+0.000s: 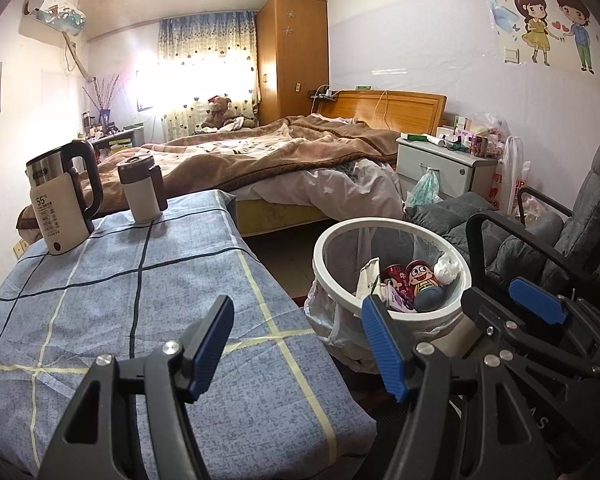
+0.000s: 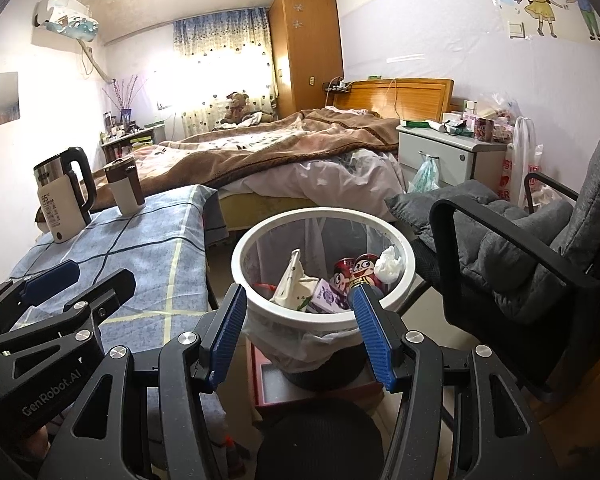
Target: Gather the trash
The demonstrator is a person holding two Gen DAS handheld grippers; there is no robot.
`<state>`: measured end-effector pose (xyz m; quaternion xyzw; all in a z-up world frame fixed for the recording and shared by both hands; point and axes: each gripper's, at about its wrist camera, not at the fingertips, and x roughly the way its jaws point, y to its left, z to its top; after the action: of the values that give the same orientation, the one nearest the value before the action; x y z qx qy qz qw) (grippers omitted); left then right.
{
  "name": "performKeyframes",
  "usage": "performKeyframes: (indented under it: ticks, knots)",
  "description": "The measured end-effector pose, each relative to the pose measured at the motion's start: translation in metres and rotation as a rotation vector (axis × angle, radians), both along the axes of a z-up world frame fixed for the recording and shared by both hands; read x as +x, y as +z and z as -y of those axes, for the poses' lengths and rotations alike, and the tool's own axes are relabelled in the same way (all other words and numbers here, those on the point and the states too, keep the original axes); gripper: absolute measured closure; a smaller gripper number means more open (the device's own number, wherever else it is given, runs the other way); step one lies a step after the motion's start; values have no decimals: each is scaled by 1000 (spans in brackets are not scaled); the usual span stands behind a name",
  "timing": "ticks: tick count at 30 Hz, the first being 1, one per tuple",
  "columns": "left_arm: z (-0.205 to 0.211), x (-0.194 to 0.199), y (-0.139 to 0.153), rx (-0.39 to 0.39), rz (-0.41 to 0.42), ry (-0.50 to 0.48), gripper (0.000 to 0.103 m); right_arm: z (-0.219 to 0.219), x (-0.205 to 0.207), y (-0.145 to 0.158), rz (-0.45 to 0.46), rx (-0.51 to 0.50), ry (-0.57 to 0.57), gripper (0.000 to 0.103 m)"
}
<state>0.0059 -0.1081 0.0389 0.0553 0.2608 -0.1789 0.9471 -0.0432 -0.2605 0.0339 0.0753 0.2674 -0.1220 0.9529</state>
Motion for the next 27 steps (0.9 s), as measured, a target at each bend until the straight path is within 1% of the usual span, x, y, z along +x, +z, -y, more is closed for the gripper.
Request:
performKeyframes:
  ticks: [27]
  knots:
    - [1,0,0,-2,-2,-2,35,-5,0,1,0,-1,8,47]
